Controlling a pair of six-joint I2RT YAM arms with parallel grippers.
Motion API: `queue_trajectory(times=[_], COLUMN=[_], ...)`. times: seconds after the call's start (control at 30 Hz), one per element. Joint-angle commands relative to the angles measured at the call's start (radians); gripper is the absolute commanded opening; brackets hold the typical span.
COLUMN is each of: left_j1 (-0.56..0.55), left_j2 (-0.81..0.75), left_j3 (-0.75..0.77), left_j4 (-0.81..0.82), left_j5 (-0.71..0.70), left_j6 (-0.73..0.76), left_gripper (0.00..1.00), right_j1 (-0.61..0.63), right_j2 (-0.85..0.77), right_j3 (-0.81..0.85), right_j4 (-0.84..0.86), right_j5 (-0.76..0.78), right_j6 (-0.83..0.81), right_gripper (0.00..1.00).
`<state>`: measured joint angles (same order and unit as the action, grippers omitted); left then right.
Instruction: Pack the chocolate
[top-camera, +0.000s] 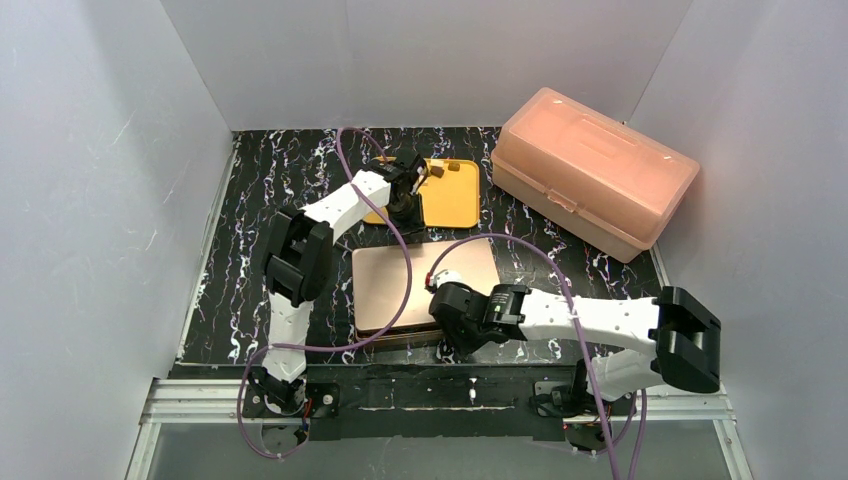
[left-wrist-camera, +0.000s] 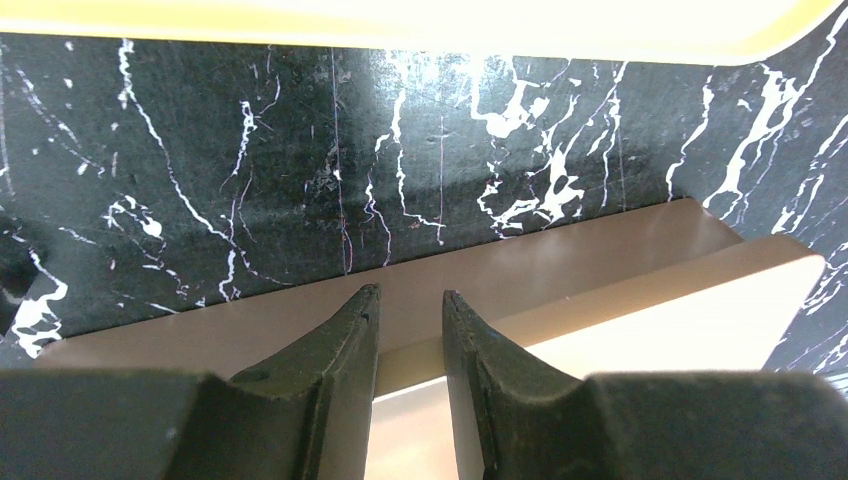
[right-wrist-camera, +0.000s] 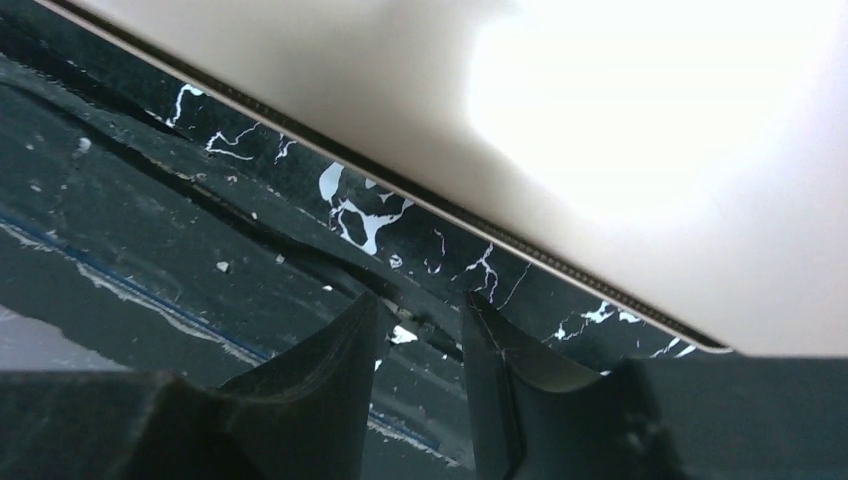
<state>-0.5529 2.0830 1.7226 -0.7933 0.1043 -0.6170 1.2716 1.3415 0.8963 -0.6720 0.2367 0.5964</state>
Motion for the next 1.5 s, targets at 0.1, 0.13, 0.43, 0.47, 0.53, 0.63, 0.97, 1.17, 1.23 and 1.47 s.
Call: queue_trajectory(times=[0.1,0.13,0.43,0.47,0.53,0.63,0.97,1.17,1.23,1.47], left_j1=[-0.004,-0.004,-0.004,-0.004,-0.004,-0.004,-0.004,-0.004,-0.004,-0.004], left_j2=[0.023,0.026,0.038,0.035,0.027,0.014,0.017,0.02,0.018,0.013], left_j3=[0.035,0.038,0.047,0.045,0.04,0.032,0.059,0.072,0.07,0.066], left_j4=[-0.042,-0.045,-0.068,-0.07,-0.071,-0.071,-0.106,-0.116,-0.116,-0.111], left_j5=[0.053,0.058,0.095,0.1,0.107,0.118,0.111,0.117,0.116,0.114], left_j6=[0.038,0.041,0.077,0.079,0.086,0.1,0.158,0.184,0.187,0.187], left_gripper=[0.28,0.28,0.28,0.28,0.28,0.28,0.28,0.27,0.27,0.26], right_j1=[0.043,0.049,0.081,0.083,0.087,0.091,0.1,-0.114,-0.225,-0.507], right_j2=[0.075,0.086,0.168,0.175,0.185,0.199,0.041,-0.157,-0.217,-0.219], right_j3=[0.053,0.056,0.094,0.1,0.112,0.128,0.143,0.153,0.151,0.105], right_j4=[0.077,0.077,0.056,0.055,0.053,0.05,-0.026,-0.174,-0.176,-0.133], right_j5=[0.067,0.075,0.168,0.174,0.184,0.189,0.062,-0.094,-0.143,-0.315], right_j6=[-0.093,-0.099,-0.146,-0.149,-0.155,-0.16,-0.127,-0.051,-0.058,-0.055], right_gripper=[0.43,0.42,0.4,0.4,0.4,0.4,0.66,0.84,0.88,0.9])
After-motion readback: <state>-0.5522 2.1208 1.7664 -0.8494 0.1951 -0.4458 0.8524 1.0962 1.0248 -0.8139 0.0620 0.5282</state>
